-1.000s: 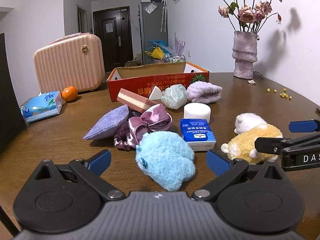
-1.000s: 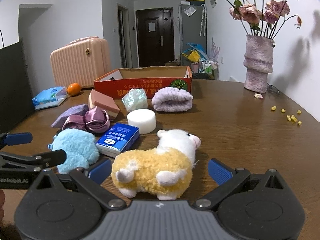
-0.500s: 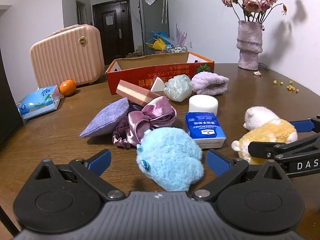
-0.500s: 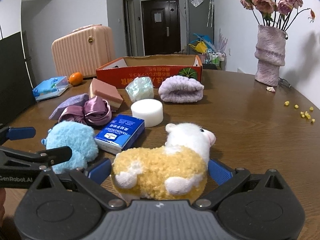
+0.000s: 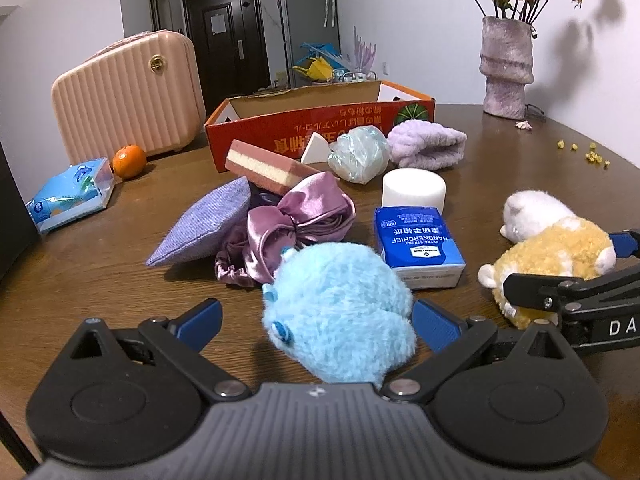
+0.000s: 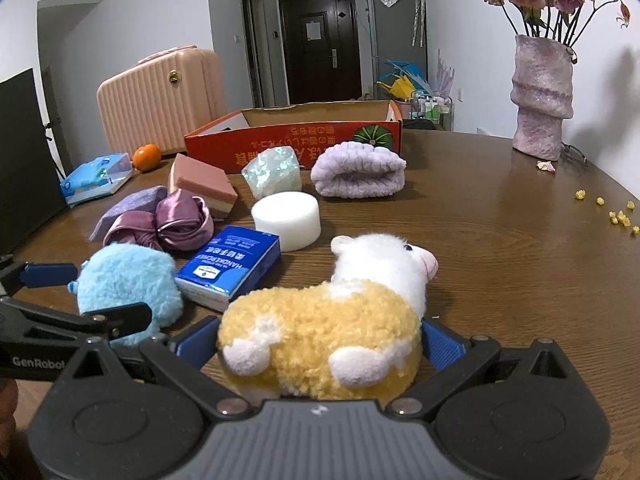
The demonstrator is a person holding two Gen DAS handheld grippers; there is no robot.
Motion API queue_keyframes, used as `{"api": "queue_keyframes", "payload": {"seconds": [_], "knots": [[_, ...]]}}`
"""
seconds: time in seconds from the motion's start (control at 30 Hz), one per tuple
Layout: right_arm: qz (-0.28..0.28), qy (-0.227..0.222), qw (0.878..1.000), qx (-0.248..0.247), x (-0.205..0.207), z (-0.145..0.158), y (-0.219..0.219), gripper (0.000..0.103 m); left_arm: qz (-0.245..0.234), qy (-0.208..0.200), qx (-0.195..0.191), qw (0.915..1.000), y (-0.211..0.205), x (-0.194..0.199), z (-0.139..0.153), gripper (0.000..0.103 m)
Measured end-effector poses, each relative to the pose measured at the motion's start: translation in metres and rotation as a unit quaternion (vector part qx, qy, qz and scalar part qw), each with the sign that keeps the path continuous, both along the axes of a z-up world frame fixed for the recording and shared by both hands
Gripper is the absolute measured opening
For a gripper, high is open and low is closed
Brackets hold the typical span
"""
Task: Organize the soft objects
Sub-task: 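Move the left tool to the blue plush while the right tool approaches the sheep plush, then close the left gripper on the blue plush while the right gripper grips the sheep plush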
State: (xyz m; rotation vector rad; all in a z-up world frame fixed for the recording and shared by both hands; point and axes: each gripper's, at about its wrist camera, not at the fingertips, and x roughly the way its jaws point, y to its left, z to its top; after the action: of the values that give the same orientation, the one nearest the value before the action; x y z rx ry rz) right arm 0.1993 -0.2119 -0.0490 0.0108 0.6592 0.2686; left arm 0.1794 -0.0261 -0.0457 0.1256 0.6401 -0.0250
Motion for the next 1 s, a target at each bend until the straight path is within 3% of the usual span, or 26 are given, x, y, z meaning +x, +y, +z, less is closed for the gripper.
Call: {"api": "queue_keyframes", "payload": {"seconds": [0.5,1.0], "knots": [[-0.017,-0.012,1.000,0.024,0.004,0.001,-0.023,0.091,0.001,0.003,0.011,0.9999,-0.013,0.003,-0.003,0.103],[-0.028,-0.050,0.997,0.050,-0.003,0.009,-0.043,0.090,0.016,0.016,0.041,0.9989,-0.033,0.011,-0.011,0.103]]}}
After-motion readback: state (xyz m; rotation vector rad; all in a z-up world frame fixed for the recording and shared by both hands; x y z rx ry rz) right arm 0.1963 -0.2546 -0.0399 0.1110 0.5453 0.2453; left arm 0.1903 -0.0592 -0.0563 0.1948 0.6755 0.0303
